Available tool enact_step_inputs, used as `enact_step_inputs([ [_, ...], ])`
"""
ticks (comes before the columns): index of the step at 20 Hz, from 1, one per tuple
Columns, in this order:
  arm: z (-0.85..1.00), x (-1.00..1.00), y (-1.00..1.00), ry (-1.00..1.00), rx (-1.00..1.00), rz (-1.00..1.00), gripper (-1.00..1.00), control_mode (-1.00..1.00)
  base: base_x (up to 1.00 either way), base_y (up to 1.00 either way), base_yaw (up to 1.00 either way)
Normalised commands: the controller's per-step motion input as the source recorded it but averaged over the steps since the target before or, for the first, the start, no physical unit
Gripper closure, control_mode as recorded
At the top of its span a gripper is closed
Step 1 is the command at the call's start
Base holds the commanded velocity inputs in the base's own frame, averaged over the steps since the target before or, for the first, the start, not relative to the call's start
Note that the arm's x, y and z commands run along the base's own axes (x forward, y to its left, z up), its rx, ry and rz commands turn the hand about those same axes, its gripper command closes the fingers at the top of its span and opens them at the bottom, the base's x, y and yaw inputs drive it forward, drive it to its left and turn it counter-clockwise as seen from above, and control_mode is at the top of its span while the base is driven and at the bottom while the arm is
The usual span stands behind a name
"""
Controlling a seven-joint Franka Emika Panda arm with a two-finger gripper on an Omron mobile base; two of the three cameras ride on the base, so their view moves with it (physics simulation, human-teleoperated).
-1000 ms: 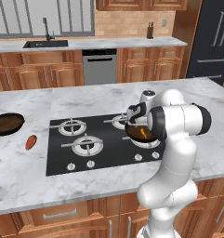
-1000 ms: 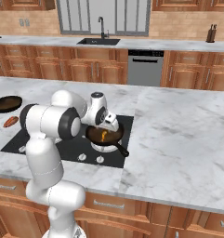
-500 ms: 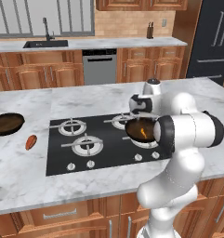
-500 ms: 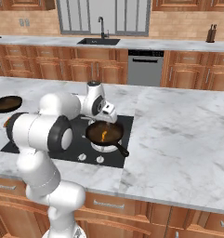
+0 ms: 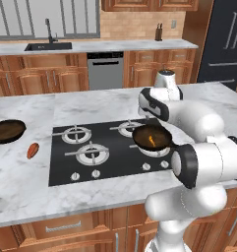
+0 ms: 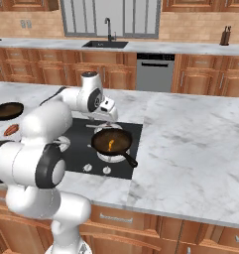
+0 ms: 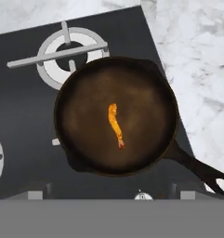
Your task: Place both pans onto different burners. Then place the sweet potato and the shrimp on different pans.
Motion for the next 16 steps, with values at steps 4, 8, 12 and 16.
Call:
enact_step_inputs([
  [4,0.45,-0.56,0.07,0.04,0.02,0.00,-1.00,-1.00,0.00,0.00,0.00],
  [8,0.33,-0.55,0.00,0.04,0.06,0.00,-1.00,-1.00,0.00,0.00,0.00],
  [12,0.15,-0.38,0.00,0.02,0.02,0.00,-1.00,-1.00,0.00,0.00,0.00],
  [16,-0.01,-0.39,-0.01,0.00,-0.01,0.03,-1.00,-1.00,0.00,0.00,0.00],
])
